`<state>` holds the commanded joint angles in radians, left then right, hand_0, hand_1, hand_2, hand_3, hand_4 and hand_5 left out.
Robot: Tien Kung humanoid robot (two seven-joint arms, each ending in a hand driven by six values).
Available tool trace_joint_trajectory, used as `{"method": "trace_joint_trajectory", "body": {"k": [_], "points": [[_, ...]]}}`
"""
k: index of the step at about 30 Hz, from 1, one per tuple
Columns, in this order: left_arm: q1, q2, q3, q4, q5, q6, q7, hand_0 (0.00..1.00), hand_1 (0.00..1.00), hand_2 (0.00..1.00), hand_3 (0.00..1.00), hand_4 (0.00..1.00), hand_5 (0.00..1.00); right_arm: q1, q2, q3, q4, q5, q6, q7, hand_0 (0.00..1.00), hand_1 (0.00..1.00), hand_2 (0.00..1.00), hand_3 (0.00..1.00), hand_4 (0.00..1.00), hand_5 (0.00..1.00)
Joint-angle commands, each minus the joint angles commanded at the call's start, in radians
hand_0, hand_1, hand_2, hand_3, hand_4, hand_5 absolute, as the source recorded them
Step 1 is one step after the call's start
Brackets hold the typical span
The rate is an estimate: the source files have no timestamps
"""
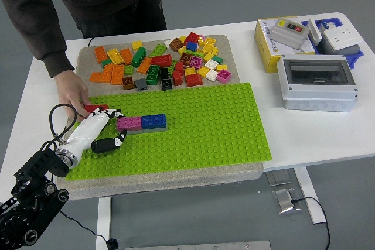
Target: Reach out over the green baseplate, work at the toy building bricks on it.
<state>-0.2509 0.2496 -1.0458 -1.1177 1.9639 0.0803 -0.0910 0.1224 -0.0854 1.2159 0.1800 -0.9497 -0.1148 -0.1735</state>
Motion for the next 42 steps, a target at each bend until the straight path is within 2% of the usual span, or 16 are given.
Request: {"method": "trace_joint_trajectory", "body": {"k": [23,33,42], "points": [[-0.001,0.006,-0.001,-0.008,0.002,-0.010,0.003,0.998,0.985,0.950,0.829,0.589,0.335,-0.001,-0.001,-0.001,0.000,0.000,-0.001,0.004,0.631,0.614,0.623,0.612,0.397,0.755],[0.004,0.054,-0.008,-0.077,-0.006,-0.026,0.011,0.998,0.988,0.954,0.830,0.597,0.341,-0.002,-0.004,0.003,0.000,-0.005,-0.002,0.004,0.630,0.614,0.622,0.613,0.397,0.754],[0.020,0.072,-0.036,-0.143,0.003,-0.017,0.007,0.998,0.988,0.954,0.814,0.611,0.354,-0.006,-0.004,0.008,0.000,-0.009,-0.004,0.003,0.630,0.613,0.620,0.613,0.397,0.752]]}}
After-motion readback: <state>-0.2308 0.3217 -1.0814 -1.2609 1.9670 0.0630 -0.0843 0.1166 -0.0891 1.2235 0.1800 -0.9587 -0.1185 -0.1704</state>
